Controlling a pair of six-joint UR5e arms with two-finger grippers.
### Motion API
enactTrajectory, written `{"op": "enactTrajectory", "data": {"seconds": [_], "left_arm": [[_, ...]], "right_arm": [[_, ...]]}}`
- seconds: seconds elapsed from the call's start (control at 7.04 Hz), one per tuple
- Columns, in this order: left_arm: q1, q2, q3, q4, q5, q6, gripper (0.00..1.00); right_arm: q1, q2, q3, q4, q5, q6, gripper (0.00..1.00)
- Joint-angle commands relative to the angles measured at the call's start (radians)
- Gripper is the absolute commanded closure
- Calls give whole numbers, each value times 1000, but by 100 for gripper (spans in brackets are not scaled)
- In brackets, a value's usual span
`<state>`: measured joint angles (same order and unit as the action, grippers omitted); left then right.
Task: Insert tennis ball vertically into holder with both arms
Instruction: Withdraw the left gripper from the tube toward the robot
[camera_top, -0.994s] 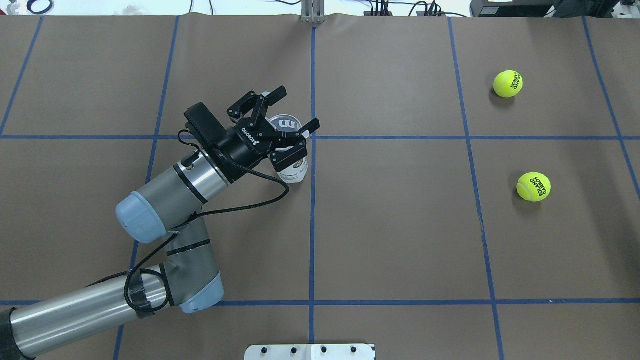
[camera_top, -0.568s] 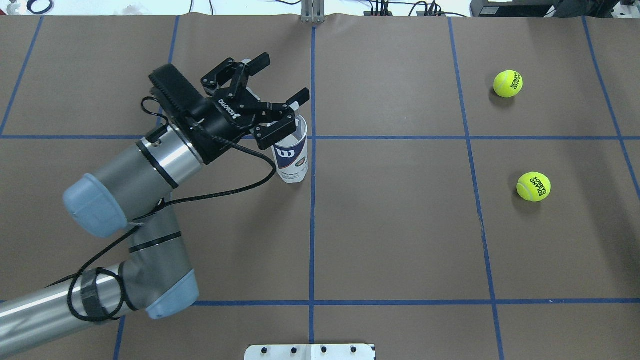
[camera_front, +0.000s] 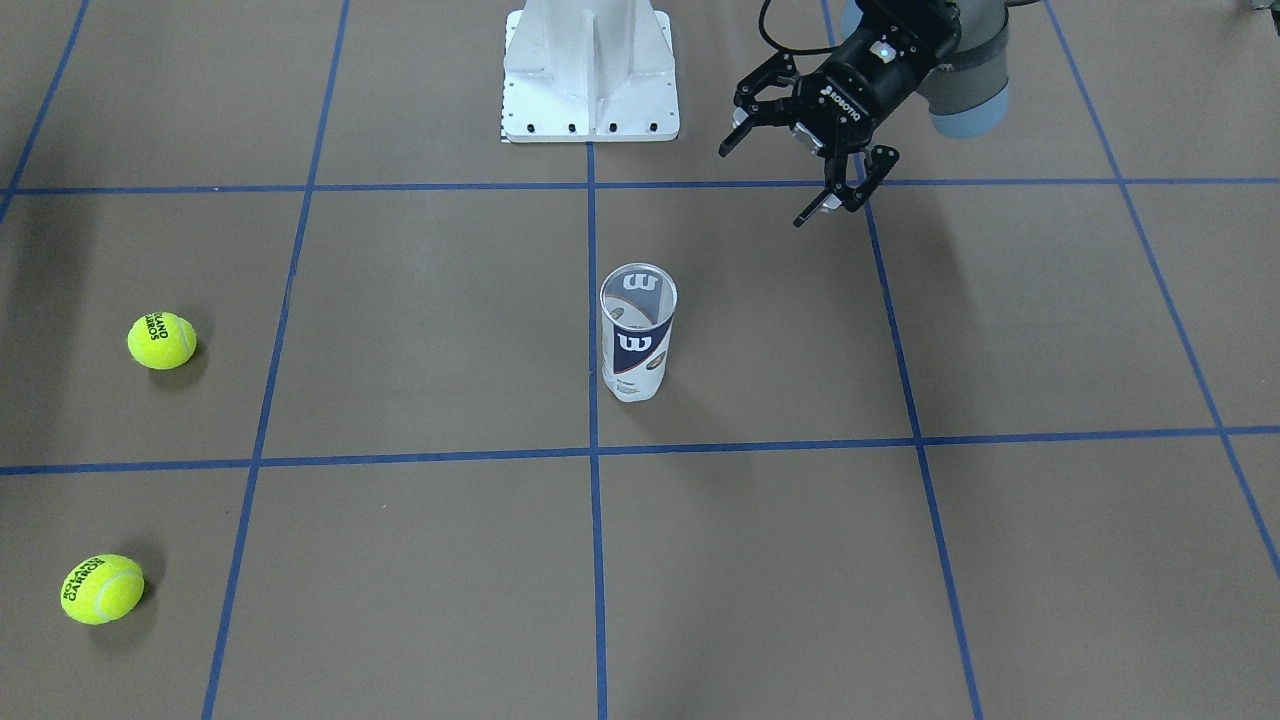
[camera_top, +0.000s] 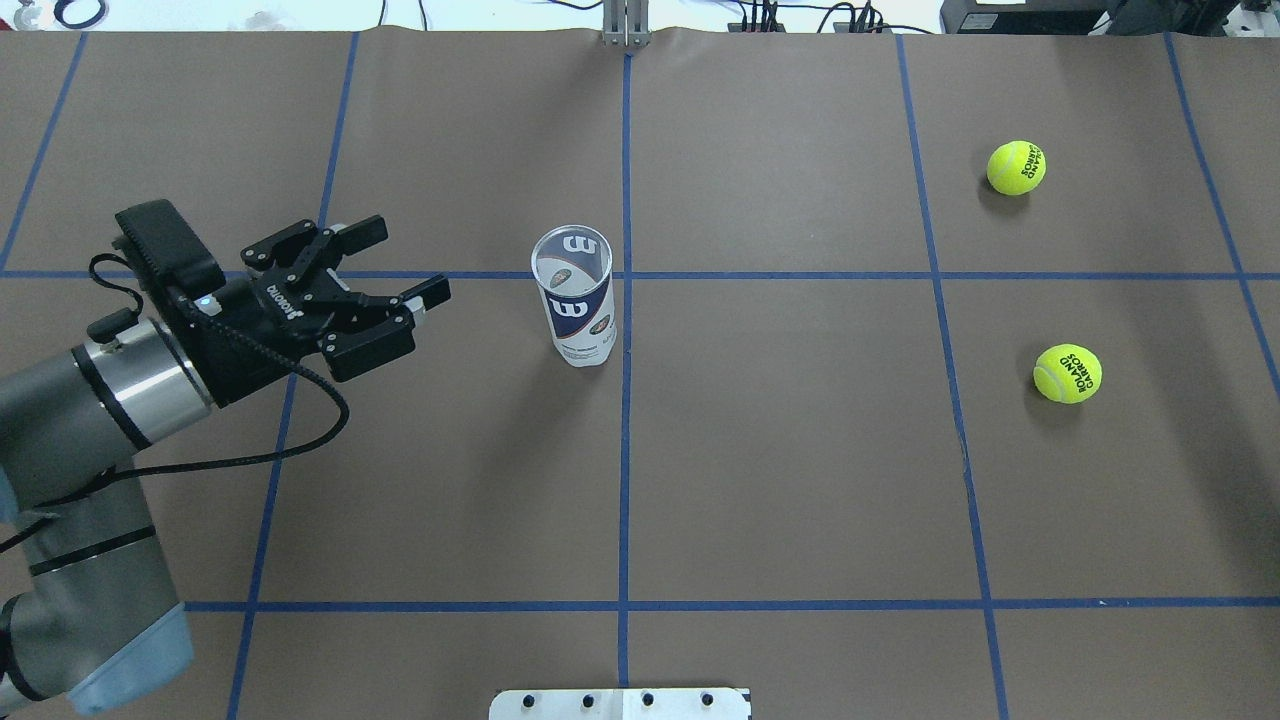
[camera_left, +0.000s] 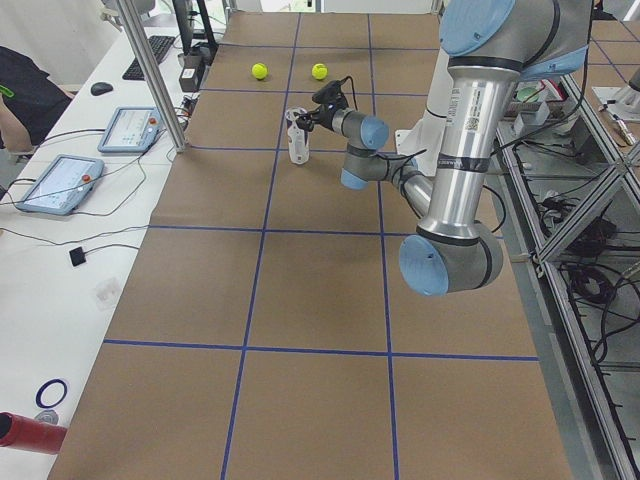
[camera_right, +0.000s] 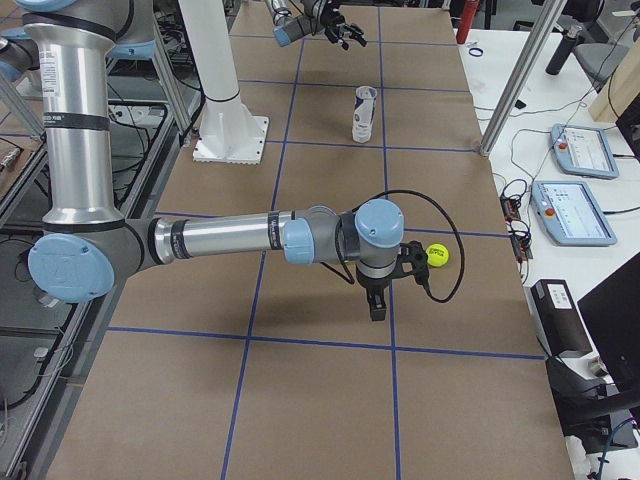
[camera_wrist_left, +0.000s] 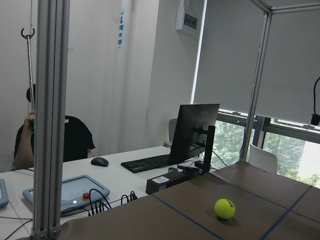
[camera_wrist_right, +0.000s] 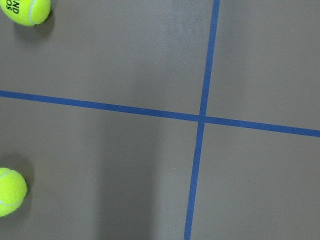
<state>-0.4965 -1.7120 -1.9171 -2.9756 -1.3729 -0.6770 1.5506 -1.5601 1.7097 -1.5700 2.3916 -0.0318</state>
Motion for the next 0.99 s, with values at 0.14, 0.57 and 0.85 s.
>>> {"op": "enactTrajectory", "data": {"seconds": [0.14,0.57,0.85], "left_arm": [[-5,54,-23,261,-283,-47,2],[-4,45,-5,306,-284,-47,2],[-2,42,15,305,-281,-49,2]], "right_arm": [[-21,-12,-24,5,9,-2,0],[-169,8,34,48,20,233,1],[-312,6,33,303,8,533,1]]}}
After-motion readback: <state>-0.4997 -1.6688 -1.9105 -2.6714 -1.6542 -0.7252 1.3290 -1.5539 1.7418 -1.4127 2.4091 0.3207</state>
